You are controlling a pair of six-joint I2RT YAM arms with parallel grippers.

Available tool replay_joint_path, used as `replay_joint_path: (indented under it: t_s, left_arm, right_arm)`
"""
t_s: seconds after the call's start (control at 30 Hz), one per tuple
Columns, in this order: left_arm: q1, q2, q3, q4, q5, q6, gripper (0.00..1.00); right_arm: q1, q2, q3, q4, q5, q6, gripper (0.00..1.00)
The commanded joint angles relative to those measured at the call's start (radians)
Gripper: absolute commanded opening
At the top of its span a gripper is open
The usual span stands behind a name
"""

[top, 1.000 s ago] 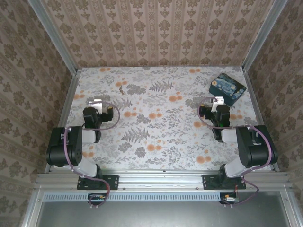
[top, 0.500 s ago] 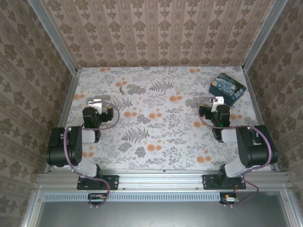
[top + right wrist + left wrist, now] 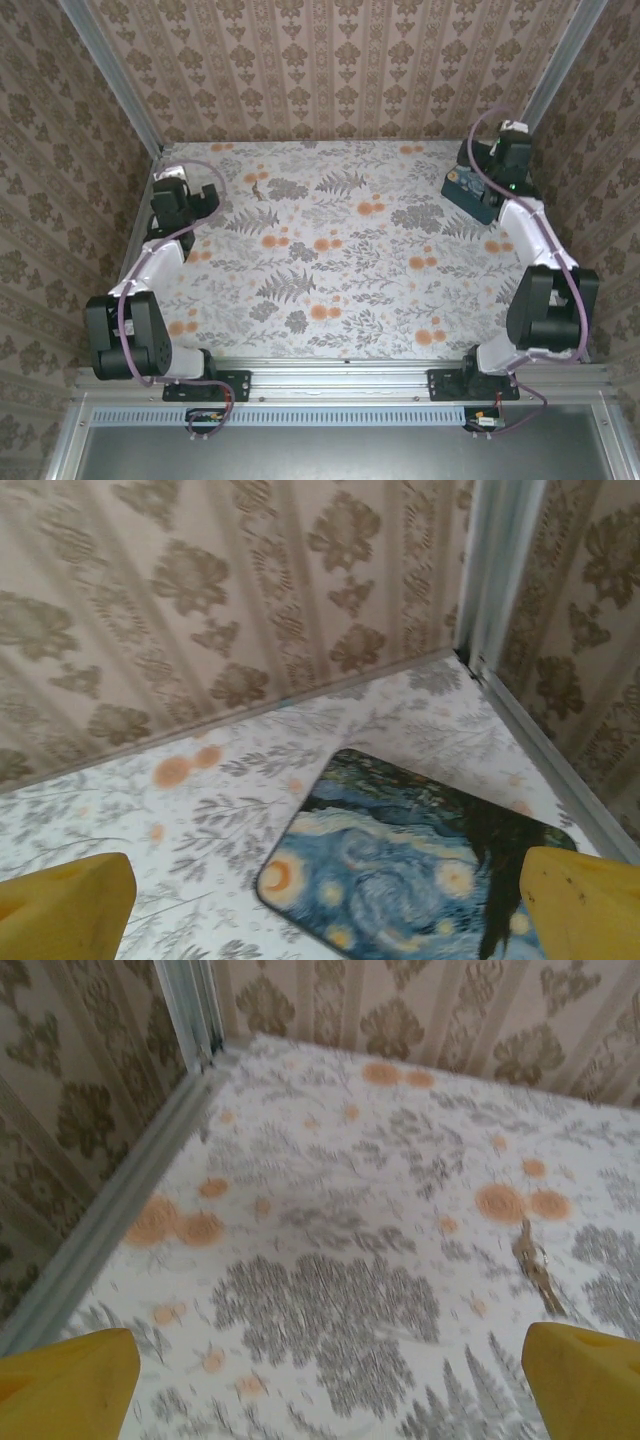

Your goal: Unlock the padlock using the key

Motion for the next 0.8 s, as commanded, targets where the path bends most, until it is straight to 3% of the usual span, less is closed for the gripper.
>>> replay_joint_path:
  t_s: [0.0, 0.33, 0.77]
  left_arm:
    - [-0.043, -0.022, 0.017, -0.208, 0.047, -0.067, 1.00]
    - [-0.218, -0.057, 0.039, -0.317, 0.079, 0.000, 1.00]
    - [-0.240, -0.004, 0.256, -0.404, 0.137, -0.004, 1.00]
  right_arm:
    - [-0.029, 0.130, 0.110, -0.256, 0.006, -0.003, 1.00]
    - [-0.176, 0.387, 0.373, -0.303, -0.091, -0.082, 1.00]
    - [-0.240, 0.634, 0.534, -0.328, -0.339, -0.111, 1.00]
